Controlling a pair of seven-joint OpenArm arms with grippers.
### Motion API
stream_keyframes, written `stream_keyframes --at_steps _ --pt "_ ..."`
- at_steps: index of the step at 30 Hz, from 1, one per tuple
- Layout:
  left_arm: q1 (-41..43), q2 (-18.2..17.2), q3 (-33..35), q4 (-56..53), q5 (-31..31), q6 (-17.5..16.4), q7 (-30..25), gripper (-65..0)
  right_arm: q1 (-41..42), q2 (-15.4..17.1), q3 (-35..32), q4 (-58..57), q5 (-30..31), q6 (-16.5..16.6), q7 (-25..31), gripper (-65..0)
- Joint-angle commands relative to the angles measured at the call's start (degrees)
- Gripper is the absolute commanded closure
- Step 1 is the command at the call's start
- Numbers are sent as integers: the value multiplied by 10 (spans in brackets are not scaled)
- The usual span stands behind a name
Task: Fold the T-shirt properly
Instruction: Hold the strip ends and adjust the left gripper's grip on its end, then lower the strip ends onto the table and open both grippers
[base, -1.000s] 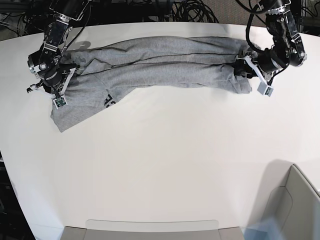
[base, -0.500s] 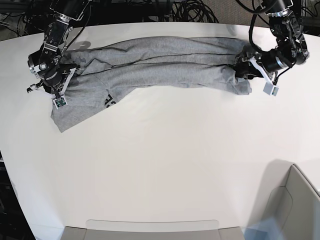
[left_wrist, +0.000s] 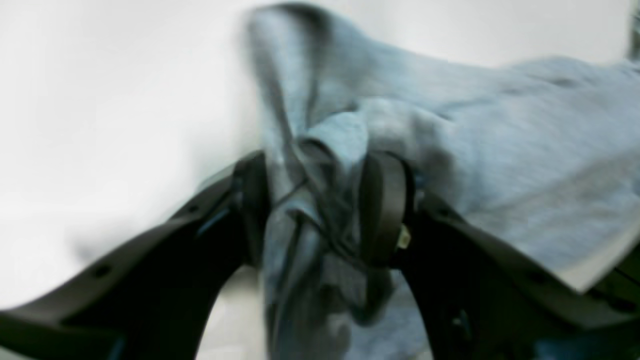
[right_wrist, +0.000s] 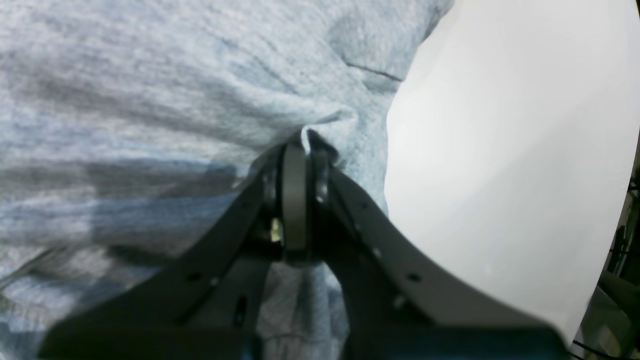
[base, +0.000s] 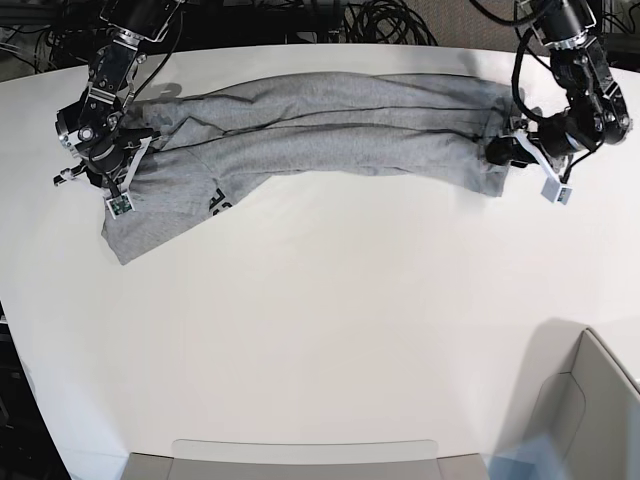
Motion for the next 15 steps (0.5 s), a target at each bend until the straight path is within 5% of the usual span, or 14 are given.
stream_keyframes --at_steps 1,7,15 --pt "10 -5 -7 -11 84 18 61 0 3 0 -2 4 -2 6 -7 0" --pt "-4 -25 -7 -9 78 18 61 0 7 -2 1 4 -4 6 -7 0" --pt "15 -20 75 -9 77 18 61 0 6 -2 -2 4 -6 6 -6 0"
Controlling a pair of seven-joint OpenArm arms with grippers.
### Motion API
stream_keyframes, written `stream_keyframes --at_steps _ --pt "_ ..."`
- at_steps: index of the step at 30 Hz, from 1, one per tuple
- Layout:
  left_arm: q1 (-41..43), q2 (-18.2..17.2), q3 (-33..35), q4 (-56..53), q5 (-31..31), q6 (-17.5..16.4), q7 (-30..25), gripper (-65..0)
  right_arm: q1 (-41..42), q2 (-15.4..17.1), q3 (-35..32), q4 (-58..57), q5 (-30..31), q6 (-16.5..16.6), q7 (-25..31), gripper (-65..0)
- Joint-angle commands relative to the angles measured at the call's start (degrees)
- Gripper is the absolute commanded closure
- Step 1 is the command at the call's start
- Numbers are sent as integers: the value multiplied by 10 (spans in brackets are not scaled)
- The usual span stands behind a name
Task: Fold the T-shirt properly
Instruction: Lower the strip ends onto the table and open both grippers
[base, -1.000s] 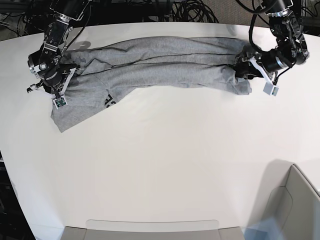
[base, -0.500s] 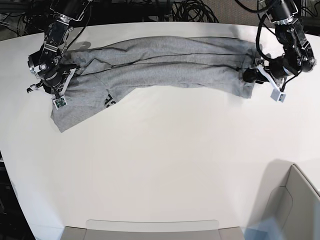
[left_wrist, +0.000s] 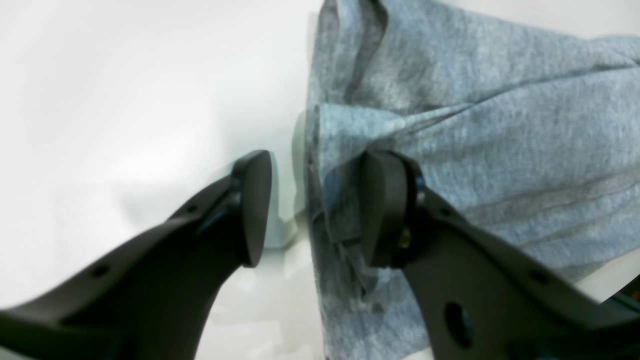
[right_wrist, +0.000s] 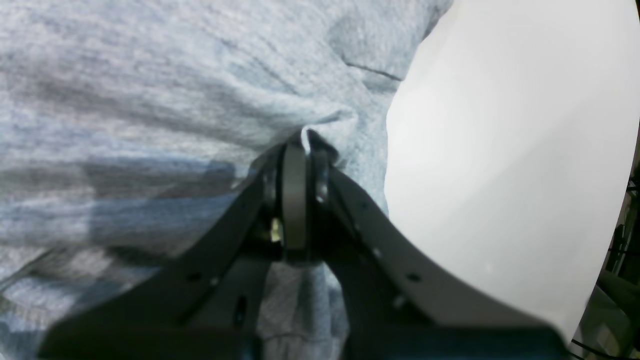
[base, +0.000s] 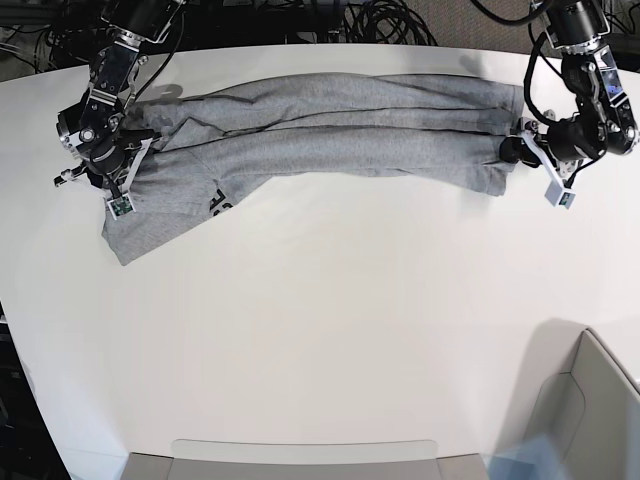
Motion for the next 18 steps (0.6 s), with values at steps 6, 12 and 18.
stream_keyframes --at_steps 6,12,18 --pt "57 19 14 -10 45 5 66 0 3 4 -2 2 0 6 -3 0" --pt "67 40 48 30 45 5 66 0 4 3 -19 2 -1 6 -4 0" --pt "67 66 84 31 45 5 66 0 3 3 -26 3 -2 6 -6 0"
